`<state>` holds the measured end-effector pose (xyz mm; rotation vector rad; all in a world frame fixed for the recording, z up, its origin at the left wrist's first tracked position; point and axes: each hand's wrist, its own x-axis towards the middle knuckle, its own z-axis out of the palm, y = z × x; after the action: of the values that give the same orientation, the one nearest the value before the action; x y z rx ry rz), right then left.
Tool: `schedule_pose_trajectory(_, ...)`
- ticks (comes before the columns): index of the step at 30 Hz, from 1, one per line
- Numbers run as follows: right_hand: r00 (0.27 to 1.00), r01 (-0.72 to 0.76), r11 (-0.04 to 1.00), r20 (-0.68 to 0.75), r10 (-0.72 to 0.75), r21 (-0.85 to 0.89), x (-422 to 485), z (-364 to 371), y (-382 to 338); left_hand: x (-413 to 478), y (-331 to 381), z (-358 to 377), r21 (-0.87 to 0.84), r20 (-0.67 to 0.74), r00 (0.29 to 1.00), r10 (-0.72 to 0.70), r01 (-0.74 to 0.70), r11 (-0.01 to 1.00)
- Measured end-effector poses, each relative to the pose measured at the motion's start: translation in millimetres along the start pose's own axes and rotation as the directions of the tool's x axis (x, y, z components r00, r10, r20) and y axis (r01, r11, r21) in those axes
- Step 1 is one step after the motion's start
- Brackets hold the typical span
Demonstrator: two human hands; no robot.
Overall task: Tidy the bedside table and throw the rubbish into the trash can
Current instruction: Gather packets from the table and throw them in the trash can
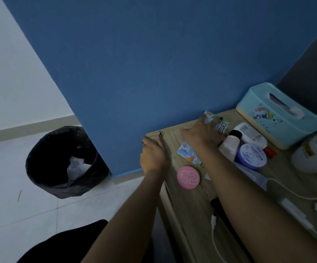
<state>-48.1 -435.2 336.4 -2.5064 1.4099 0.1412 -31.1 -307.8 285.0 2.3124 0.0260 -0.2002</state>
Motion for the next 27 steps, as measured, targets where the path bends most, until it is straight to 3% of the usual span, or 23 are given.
schedule_pose_trajectory(4, 0.999, -0.015, 1.0, 0.041, 0.014, 0.023, 1.7, -4.4, -4.6, 2.0, -0.6, 0.3, 0.01, 0.002, 1.0, 0.004, -0.004, 1.0)
schedule_pose_trajectory(10, 0.996, 0.077, 0.997, -0.042, -0.076, 0.021, -1.3, 0.2, -1.2, 3.2, -2.5, 1.2, 0.006, -0.009, 1.0, 0.004, -0.003, 1.0)
schedule_pose_trajectory(14, 0.965, 0.178, 0.983, -0.185, -0.184, -0.05, -18.4, -15.0, 6.4, 1.9, -0.3, 0.1, -0.004, 0.051, 0.999, -0.001, 0.001, 1.0)
schedule_pose_trajectory(17, 0.932, 0.209, 0.977, -0.294, -0.211, -0.039, -31.0, -28.0, 11.7, 4.0, -0.3, -9.2, 0.114, 0.171, 0.984, 0.045, -0.065, 0.991)
schedule_pose_trajectory(20, 0.9, 0.294, 0.953, -0.313, -0.303, -0.076, -54.6, -46.6, 13.4, 11.8, -7.3, -42.1, 0.321, 0.193, 0.962, 0.192, -0.247, 0.914)
schedule_pose_trajectory(23, 0.865, 0.376, 0.917, -0.304, -0.398, -0.131, -89.7, -60.5, 13.4, 17.3, -20.7, -91.4, 0.474, 0.175, 0.905, 0.389, -0.423, 0.772)
schedule_pose_trajectory(27, 0.873, 0.453, 0.89, -0.179, -0.455, -0.054, -146.2, -65.8, -1.6, 23.7, -51.6, -177.2, 0.664, 0.177, 0.841, 0.511, -0.485, 0.569)
